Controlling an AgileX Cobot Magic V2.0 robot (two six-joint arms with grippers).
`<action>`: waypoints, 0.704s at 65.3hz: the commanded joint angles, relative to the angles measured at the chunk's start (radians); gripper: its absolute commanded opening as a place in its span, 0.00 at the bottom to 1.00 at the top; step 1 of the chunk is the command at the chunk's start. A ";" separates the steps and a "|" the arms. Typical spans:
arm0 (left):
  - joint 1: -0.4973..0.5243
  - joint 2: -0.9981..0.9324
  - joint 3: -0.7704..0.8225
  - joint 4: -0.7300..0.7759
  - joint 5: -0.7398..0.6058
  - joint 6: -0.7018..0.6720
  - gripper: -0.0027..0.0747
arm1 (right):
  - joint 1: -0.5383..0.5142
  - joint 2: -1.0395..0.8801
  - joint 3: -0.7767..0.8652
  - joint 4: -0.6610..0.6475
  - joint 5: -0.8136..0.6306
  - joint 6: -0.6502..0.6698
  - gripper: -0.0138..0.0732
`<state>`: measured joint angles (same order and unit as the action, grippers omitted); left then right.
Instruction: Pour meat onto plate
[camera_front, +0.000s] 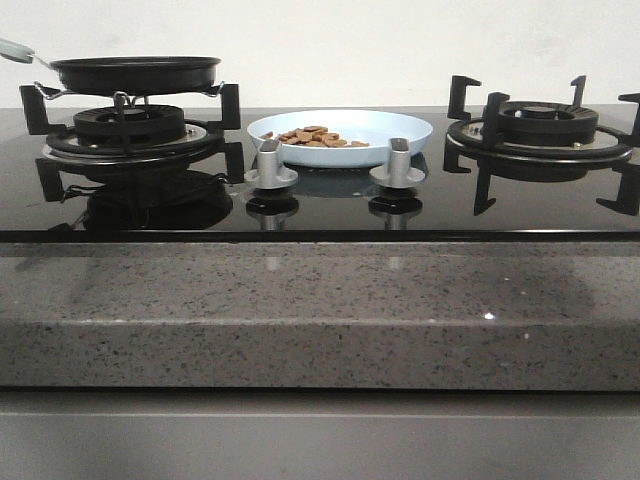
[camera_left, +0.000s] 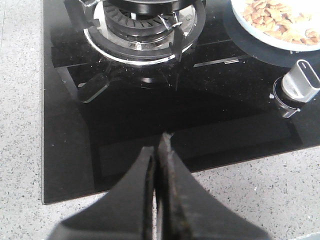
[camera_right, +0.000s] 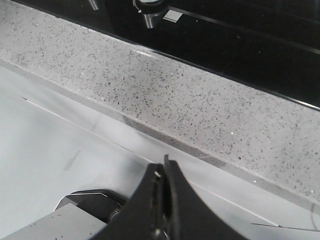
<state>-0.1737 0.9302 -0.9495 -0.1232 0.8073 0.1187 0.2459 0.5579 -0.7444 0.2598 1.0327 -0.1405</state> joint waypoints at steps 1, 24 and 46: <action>-0.007 -0.009 -0.025 -0.009 -0.068 -0.008 0.01 | -0.003 0.001 -0.026 0.016 -0.049 -0.009 0.08; -0.010 -0.136 0.064 0.021 -0.156 0.002 0.01 | -0.003 0.001 -0.026 0.016 -0.048 -0.009 0.08; 0.082 -0.615 0.520 0.028 -0.504 0.002 0.01 | -0.003 0.001 -0.026 0.016 -0.048 -0.009 0.08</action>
<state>-0.1091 0.3920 -0.4819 -0.0922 0.4400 0.1187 0.2459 0.5579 -0.7444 0.2617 1.0337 -0.1405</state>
